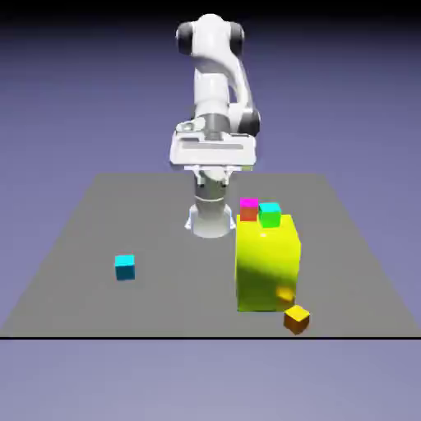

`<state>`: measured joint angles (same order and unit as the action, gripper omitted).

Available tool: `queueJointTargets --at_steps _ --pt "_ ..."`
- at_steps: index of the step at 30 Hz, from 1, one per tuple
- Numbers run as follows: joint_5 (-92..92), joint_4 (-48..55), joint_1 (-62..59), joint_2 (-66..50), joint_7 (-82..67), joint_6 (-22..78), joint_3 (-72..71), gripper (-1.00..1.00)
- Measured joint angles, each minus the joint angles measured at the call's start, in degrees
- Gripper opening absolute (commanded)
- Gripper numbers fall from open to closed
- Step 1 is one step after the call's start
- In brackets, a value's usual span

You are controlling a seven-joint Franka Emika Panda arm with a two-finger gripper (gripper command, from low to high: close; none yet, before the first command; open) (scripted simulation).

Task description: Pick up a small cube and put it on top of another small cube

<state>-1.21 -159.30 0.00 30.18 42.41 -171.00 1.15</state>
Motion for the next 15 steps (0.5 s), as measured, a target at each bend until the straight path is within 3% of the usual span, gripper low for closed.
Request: queueJointTargets --at_steps 15 --pt "-15.0 21.2 -8.5 -30.9 -0.6 37.4 14.3 0.0"
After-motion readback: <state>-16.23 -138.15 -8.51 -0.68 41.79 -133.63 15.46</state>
